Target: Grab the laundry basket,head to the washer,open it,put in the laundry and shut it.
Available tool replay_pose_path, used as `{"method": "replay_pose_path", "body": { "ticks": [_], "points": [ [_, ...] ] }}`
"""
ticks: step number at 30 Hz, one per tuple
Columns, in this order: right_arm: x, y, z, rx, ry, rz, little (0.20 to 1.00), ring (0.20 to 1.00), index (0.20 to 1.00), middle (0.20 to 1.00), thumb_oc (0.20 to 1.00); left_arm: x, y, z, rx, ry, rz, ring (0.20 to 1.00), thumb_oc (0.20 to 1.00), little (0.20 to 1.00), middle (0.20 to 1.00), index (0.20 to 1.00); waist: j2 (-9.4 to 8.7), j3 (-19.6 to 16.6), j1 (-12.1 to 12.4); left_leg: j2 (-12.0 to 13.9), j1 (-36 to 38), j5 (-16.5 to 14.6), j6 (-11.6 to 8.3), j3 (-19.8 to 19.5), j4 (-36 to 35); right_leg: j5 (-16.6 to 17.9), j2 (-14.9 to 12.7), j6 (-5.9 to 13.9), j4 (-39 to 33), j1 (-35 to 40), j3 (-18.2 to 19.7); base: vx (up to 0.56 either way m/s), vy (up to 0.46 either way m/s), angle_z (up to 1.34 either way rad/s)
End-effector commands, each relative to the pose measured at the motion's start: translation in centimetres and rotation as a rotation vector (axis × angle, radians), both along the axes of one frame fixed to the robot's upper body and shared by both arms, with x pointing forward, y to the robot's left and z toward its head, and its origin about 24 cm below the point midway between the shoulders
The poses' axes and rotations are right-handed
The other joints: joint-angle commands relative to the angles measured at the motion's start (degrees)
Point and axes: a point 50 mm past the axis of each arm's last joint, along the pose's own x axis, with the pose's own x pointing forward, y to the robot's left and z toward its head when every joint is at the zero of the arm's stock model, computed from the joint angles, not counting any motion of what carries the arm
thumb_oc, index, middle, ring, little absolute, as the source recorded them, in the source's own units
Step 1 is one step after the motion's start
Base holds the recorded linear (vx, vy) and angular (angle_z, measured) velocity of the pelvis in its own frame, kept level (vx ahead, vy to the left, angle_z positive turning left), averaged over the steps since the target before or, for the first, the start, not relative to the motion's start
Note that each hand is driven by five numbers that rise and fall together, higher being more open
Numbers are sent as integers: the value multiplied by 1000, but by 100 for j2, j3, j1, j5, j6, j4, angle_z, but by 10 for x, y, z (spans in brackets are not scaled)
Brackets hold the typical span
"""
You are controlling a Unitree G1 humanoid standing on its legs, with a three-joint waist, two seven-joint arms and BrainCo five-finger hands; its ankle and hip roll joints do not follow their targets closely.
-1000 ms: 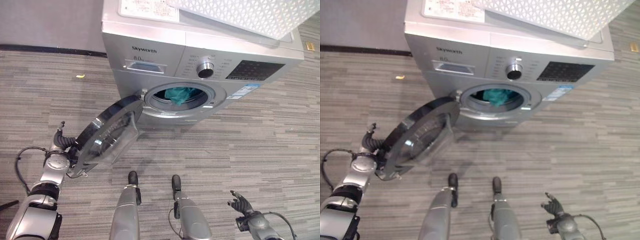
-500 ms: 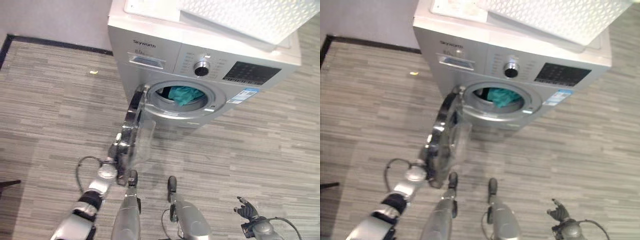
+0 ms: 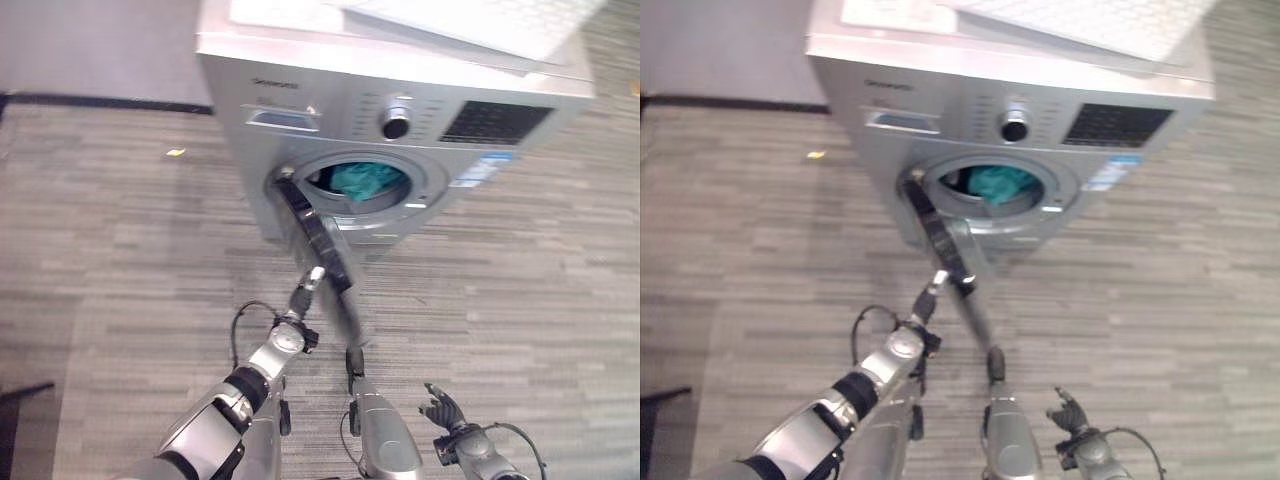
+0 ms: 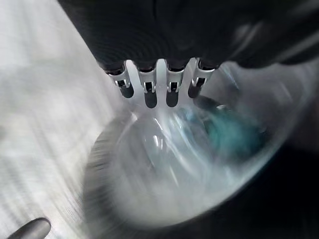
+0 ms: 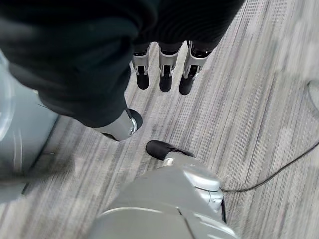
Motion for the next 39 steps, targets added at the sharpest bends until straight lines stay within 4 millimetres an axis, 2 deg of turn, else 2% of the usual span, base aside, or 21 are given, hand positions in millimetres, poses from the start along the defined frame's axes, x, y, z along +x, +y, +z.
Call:
{"method": "replay_pose_path", "body": {
  "ticks": [1, 3, 9, 15, 17, 18, 19, 20, 22, 23, 24, 26, 27, 31, 32, 33, 34, 35, 37, 38, 39],
  "points": [
    [10, -47, 15, -130, -34, -34, 1000, 1000, 1000, 1000, 1000, -57, -155, 129, -305, -293, -497, 1000, 1000, 1000, 1000, 1000, 350, -51, -457, 457, 254, 54, -188, -118, -219, 65, 935, -264, 499, -394, 163, 29, 50, -161],
    [5, -52, 12, -167, 2, -28, 1000, 1000, 1000, 1000, 1000, -60, -162, 140, -324, -309, -512, 1000, 1000, 1000, 1000, 1000, 318, -79, -650, 535, 346, -86, -189, 187, -126, 130, 1084, -261, 492, -465, 543, 31, 22, -172],
    [-8, -64, 5, -230, 75, -33, 1000, 1000, 1000, 1000, 1000, -62, -165, 158, -373, -329, -546, 1000, 1000, 1000, 1000, 1000, 332, -117, -849, 680, 435, -158, -231, 545, -40, 138, 1245, -273, 488, -486, 802, 30, -32, -65],
    [-19, -76, 4, -244, 101, -74, 1000, 1000, 1000, 1000, 1000, -33, -140, 142, -363, -260, -430, 1000, 1000, 1000, 1000, 1000, 567, -178, -805, 724, 477, -158, -308, 461, 100, 89, 1167, -340, 335, -299, 686, 53, -78, -2],
    [-19, -79, 7, -228, 83, -103, 1000, 1000, 1000, 1000, 1000, -9, -105, 140, -403, -268, -334, 1000, 1000, 1000, 1000, 1000, 681, -179, -701, 703, 469, -136, -331, 374, 141, 73, 1107, -358, 283, -220, 593, 34, -68, 6],
    [-19, -80, 10, -190, 39, -140, 1000, 1000, 1000, 1000, 1000, 9, -56, 146, -491, -321, -256, 1000, 1000, 1000, 1000, 1000, 794, -133, -516, 645, 405, -109, -344, 232, 214, 72, 1016, -368, 226, -167, 470, 18, -62, 10],
    [-19, -79, 10, -189, 39, -139, 1000, 1000, 1000, 1000, 1000, 9, -56, 146, -491, -320, -255, 1000, 1000, 1000, 1000, 1000, 791, -137, -522, 644, 403, -110, -344, 227, 216, 71, 1015, -368, 225, -166, 466, -2, -116, 30],
    [-26, -80, 12, -121, -8, -218, 1000, 1000, 1000, 1000, 1000, 11, 21, 152, -622, -406, -164, 1000, 1000, 1000, 1000, 1000, 879, -46, -246, 581, 282, -58, -371, 37, 328, 84, 886, -380, 153, -106, 284, -15, -76, 46],
    [-26, -79, 12, -120, -7, -217, 1000, 1000, 1000, 1000, 1000, 11, 22, 151, -620, -404, -162, 1000, 1000, 1000, 1000, 1000, 873, -71, -256, 579, 255, -37, -375, 33, 323, 100, 884, -382, 146, -130, 281, -17, -81, 60],
    [-48, -80, 4, -58, 5, -338, 1000, 1000, 1000, 1000, 1000, -28, 132, 125, -702, -455, 16, 1000, 1000, 1000, 1000, 1000, 958, 81, 186, 482, 142, 45, -419, -275, 454, 50, 750, -418, 87, -4, 31, -20, -86, 58],
    [-48, -80, 4, -58, 6, -336, 1000, 1000, 1000, 1000, 1000, -29, 133, 125, -701, -455, 18, 1000, 1000, 1000, 1000, 1000, 955, 55, 172, 480, 115, 70, -422, -279, 443, 68, 748, -420, 79, -30, 28, -18, -124, 46],
    [-68, -76, -9, -38, 87, -411, 1000, 1000, 1000, 1000, 1000, -64, 194, 117, -768, -552, 221, 1000, 1000, 1000, 1000, 1000, 987, 68, 480, 446, 116, 27, -430, -426, 427, -22, 693, -444, 43, 95, -166, 26, -84, 52],
    [-68, -76, -9, -38, 87, -409, 1000, 1000, 1000, 1000, 1000, -65, 194, 117, -767, -552, 223, 1000, 1000, 1000, 1000, 1000, 985, 54, 472, 445, 96, 52, -432, -427, 416, -2, 693, -446, 35, 74, -166, 54, -60, 90],
    [-89, -65, -21, -19, 194, -396, 1000, 1000, 1000, 1000, 1000, -84, 235, 138, -842, -810, 477, 1000, 1000, 1000, 1000, 1000, 968, -8, 671, 409, 144, -27, -415, -533, 315, -53, 674, -459, 30, 158, -344, 41, -1, 59],
    [-86, -62, -22, -18, 194, -373, 1000, 1000, 1000, 1000, 1000, -83, 245, 126, -785, -815, 614, 1000, 1000, 1000, 1000, 1000, 951, -7, 727, 412, 126, 19, -418, -544, 228, -27, 671, -474, 20, 139, -427, 24, 21, 35],
    [-86, -62, -22, -18, 194, -373, 1000, 1000, 1000, 1000, 1000, -83, 245, 126, -785, -815, 615, 1000, 1000, 1000, 1000, 1000, 954, -13, 722, 411, 122, 27, -418, -550, 218, -25, 671, -474, 18, 134, -434, 7, 43, 38],
    [-76, -64, -18, -17, 161, -370, 1000, 1000, 1000, 1000, 1000, -75, 247, 105, -689, -725, 681, 1000, 1000, 1000, 1000, 1000, 944, 13, 737, 406, 109, 70, -415, -571, 144, -1, 676, -476, -4, 116, -489, 5, 29, 25],
    [-76, -64, -18, -17, 161, -371, 1000, 1000, 1000, 1000, 1000, -75, 247, 105, -689, -725, 680, 1000, 1000, 1000, 1000, 1000, 946, 14, 737, 406, 109, 74, -416, -575, 138, 0, 676, -476, -5, 116, -493, 0, 49, 26],
    [-62, -69, -11, -11, 107, -387, 1000, 1000, 1000, 1000, 1000, -66, 238, 66, -593, -500, 655, 1000, 1000, 1000, 1000, 1000, 937, 74, 722, 402, 88, 166, -409, -595, -21, 59, 681, -452, -45, 64, -532, 10, 58, 6],
    [-62, -69, -11, -11, 106, -388, 1000, 1000, 1000, 1000, 1000, -66, 238, 66, -594, -501, 653, 1000, 1000, 1000, 1000, 1000, 939, 74, 727, 402, 90, 170, -409, -597, -29, 59, 681, -451, -46, 64, -534, 9, 55, -2],
    [-53, -72, -7, -3, 74, -397, 1000, 1000, 1000, 1000, 1000, -61, 228, 48, -594, -392, 626, 1000, 1000, 1000, 1000, 1000, 930, 109, 719, 407, 77, 207, -408, -602, -75, 80, 685, -439, -46, 26, -537, 5, 41, 1]
  ]
}}
